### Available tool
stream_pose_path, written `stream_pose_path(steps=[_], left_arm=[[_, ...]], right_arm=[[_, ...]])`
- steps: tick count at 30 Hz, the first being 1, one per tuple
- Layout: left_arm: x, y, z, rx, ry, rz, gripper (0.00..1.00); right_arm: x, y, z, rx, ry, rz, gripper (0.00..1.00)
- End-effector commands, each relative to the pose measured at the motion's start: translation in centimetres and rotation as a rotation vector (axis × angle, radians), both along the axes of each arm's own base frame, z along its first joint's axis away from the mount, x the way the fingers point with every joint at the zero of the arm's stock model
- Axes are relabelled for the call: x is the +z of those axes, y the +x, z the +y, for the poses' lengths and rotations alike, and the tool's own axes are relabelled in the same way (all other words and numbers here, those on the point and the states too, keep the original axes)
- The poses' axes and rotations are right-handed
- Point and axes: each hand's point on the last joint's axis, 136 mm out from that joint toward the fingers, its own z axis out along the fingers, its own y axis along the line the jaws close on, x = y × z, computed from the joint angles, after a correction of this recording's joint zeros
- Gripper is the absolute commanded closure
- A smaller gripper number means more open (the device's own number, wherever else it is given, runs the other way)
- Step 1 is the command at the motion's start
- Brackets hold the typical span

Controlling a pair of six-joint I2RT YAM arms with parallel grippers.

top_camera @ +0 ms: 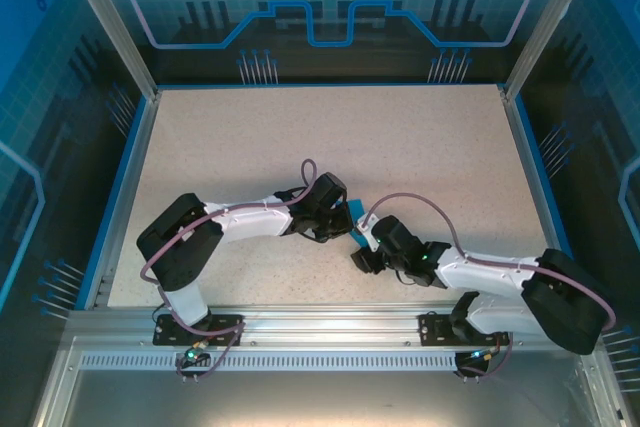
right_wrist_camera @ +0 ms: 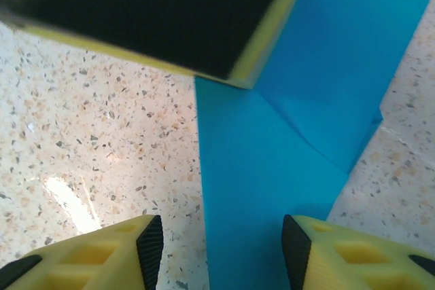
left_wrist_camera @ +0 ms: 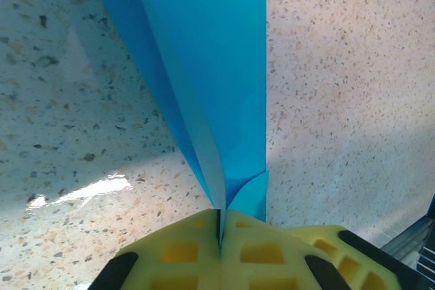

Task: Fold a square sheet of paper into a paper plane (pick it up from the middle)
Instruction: Fold the wing for the fifth time at the center of the table.

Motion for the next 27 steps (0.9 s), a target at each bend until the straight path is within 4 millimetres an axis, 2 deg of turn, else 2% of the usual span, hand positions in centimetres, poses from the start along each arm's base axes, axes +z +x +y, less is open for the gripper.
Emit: stream_pose_path(steps=[1,9,12,18,20,22,25,27], left_arm=[[0.1,-0.3,-0.4,-0.032,-0.004,0.018,1.00],[-0.1,-0.4,-0.3,-0.038,-0.001,0.022,1.00],[0.0,-0.5,-0.3,-0.040,-0.002,0.023,1.00],[0.5,-0.4,0.1,-0.034,-0.001,0.013,0.99],[0.8,-0.4,0.5,-0.025,0.002,0.007,0.85],[1.4,-0.3,1.0,-0.014,0.002,-0.007,0.80],[2.0,-0.1,2.1,0.016,0.008,-0.026,0.59],[2.5,0.0,2.6,0.027,-0.003,-0.039,0.57]], right_arm=[[1.6,1.5,1.2,0.004,0.017,-0.104,0.51],[0.4,1.9,0.5,-0.029,-0.021,-0.104,0.68],[0.1,1.8,0.3,-0.039,-0.030,-0.092,0.78],[-0.2,1.5,0.6,-0.045,0.001,-0.058,0.91],[-0.2,1.3,1.2,-0.037,0.039,-0.032,0.94],[-0.3,1.0,1.5,-0.035,0.070,-0.006,0.95],[-0.4,0.9,1.7,-0.049,0.111,0.017,0.95],[-0.4,0.8,1.7,-0.060,0.135,0.023,0.94]])
